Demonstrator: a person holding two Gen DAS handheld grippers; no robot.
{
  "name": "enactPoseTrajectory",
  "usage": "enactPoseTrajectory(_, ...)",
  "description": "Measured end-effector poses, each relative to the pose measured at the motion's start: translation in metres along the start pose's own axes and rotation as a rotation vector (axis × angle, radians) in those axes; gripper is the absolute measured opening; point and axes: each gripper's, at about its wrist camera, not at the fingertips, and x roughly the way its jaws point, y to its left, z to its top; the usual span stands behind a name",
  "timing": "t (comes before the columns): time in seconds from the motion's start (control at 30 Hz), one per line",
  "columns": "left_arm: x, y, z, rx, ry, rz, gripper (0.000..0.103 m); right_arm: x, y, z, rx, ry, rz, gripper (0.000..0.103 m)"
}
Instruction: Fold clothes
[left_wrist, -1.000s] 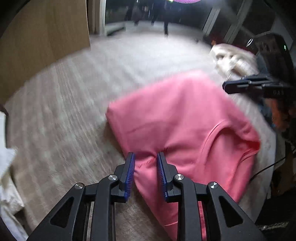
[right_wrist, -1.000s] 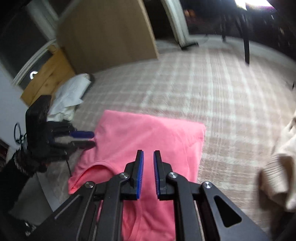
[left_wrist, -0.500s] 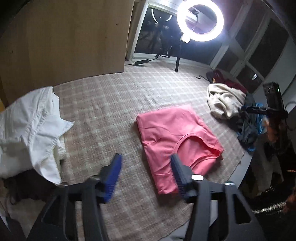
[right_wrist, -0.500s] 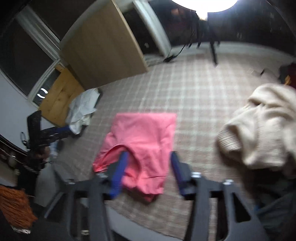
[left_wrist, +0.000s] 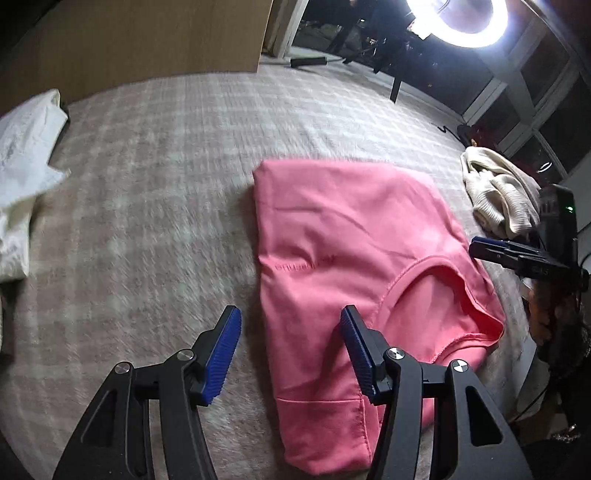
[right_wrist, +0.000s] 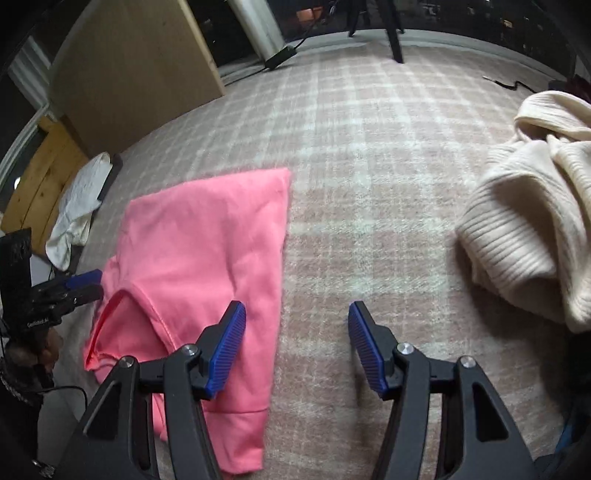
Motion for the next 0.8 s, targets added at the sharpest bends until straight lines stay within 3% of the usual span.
enactPoseTrajectory(0.07, 0.001, -0.007, -0.004, 0.011, -0.018, 0.007, 0.054, 0.003, 0.014, -0.005, -0.068, -0.002, -0.017, 0.05)
enactPoseTrajectory(0.13, 0.002, -0.017, -0.006, 0.037, -0.018, 0.015, 0.054, 0.006, 0.025, -0.008, -0.124, 0.012, 0.004, 0.037)
enactPoseTrajectory(0.2, 0.005, -0.025, -0.007, 0.071, -0.013, 0.023, 0.054, 0.007, 0.033, -0.009, -0.139, 0.027, 0.059, 0.036)
enactPoseTrajectory(0.27, 0.008, -0.035, -0.007, 0.116, -0.009, 0.034, 0.052, 0.009, 0.039, -0.011, -0.172, 0.014, 0.051, 0.036)
enactPoseTrajectory(0.3, 0.008, -0.038, -0.008, 0.129, -0.015, 0.034, 0.048, 0.011, 0.041, -0.011, -0.192, 0.006, 0.056, 0.035)
enactPoseTrajectory(0.33, 0.009, -0.037, -0.008, 0.119, -0.021, 0.023, 0.027, 0.011, 0.041, -0.012, -0.198, -0.001, 0.067, 0.031)
enactPoseTrajectory(0.37, 0.009, -0.034, -0.007, 0.102, -0.025, 0.007, 0.017, 0.013, 0.04, -0.012, -0.194, -0.001, 0.089, 0.026)
enactPoseTrajectory(0.43, 0.008, -0.026, -0.005, 0.043, -0.032, -0.04, 0.013, 0.01, 0.04, -0.013, -0.174, 0.0, 0.138, 0.013)
enactPoseTrajectory(0.53, 0.006, -0.018, -0.002, -0.028, -0.044, -0.096, 0.011, 0.014, 0.036, -0.012, -0.113, 0.01, 0.229, 0.012)
enactPoseTrajectory(0.7, -0.027, -0.022, 0.002, -0.023, -0.121, -0.135, 0.011, -0.001, 0.034, -0.007, -0.026, -0.023, 0.324, 0.011)
enactPoseTrajectory(0.8, -0.055, -0.02, 0.009, -0.013, -0.167, -0.141, 0.011, -0.026, 0.047, 0.0, -0.031, -0.077, 0.337, 0.011)
